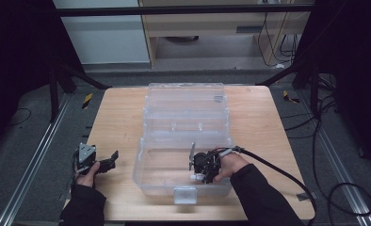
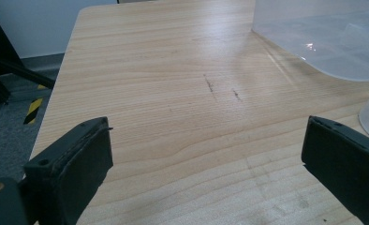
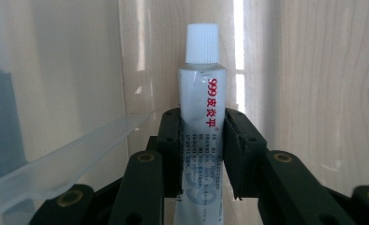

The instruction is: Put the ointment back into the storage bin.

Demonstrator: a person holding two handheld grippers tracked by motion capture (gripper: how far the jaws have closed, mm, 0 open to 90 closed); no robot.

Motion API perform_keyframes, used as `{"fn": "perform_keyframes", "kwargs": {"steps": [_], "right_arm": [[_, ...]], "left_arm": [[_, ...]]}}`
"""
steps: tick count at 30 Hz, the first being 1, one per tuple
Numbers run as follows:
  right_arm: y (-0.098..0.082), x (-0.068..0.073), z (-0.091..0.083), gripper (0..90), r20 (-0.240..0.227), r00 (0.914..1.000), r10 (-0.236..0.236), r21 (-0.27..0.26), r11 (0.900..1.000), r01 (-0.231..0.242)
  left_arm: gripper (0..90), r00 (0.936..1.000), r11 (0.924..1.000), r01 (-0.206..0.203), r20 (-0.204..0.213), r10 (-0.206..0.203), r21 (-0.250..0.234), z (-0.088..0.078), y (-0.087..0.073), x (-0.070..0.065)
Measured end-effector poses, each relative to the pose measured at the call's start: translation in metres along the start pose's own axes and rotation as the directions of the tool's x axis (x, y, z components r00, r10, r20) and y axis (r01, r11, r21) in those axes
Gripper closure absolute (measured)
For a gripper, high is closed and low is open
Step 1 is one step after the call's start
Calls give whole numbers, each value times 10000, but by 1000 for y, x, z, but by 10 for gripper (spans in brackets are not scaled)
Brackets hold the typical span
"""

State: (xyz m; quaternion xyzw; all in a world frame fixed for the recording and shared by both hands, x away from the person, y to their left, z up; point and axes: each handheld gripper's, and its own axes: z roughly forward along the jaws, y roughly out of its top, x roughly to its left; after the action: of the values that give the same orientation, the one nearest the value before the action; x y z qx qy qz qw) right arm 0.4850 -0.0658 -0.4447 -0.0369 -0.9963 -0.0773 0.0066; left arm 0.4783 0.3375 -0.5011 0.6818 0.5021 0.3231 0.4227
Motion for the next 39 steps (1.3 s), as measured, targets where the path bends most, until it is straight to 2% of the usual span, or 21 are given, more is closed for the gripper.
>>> {"fn": "perform_keyframes", "kwargs": {"steps": [2,3,4,17,21,24,27,32,35,36,37,38,39], "right_arm": [[0,1,1,693,-19,9999,123,149,9998,-123],[0,0,2,692,-5,10000,-48,177,9998,48],[0,0,2,691,7,10000,-17,190,9998,17],[-1,-1,-3,679,-17,9999,115,54,9999,-115],[-3,-1,-11,665,122,9996,237,-263,9994,-234],[-6,0,-22,650,307,9986,438,-724,9965,-415],[-10,1,-35,623,563,9958,717,-1290,9896,-639],[-19,3,-55,567,926,9865,1351,-2087,9714,-1135],[-25,4,-65,542,1123,9780,1759,-2807,9497,-1386],[-25,4,-65,542,1123,9780,1759,-2807,9497,-1386],[-28,4,-68,537,1232,9746,1871,-3043,9419,-1424],[-34,4,-74,513,1380,9653,2215,-3584,9198,-1598],[-37,4,-77,518,1453,9586,2448,-3817,9078,-1739]], "left_arm": [[16,10000,10000,4,0,-4,-3,0,0,0],[16,10000,10000,7,1,-7,-5,0,0,0],[16,10000,10000,9,3,-9,-5,0,0,0],[16,10000,10000,16,3,-16,-6,0,0,0],[16,10000,10000,27,3,-27,-12,0,0,0],[16,10000,10000,21,-1,-21,-11,0,0,0],[16,10000,10000,17,-2,-17,-9,0,0,0],[16,10000,10000,10,-5,-10,-10,0,0,0],[16,10000,10000,24,-4,-24,-18,0,0,0],[16,10000,10000,24,-4,-24,-18,0,0,0],[16,10000,10000,22,-5,-22,-17,0,0,0],[16,10000,10000,17,-3,-17,-16,0,0,0],[15,10000,10000,13,-5,-13,-10,0,0,0]]}}
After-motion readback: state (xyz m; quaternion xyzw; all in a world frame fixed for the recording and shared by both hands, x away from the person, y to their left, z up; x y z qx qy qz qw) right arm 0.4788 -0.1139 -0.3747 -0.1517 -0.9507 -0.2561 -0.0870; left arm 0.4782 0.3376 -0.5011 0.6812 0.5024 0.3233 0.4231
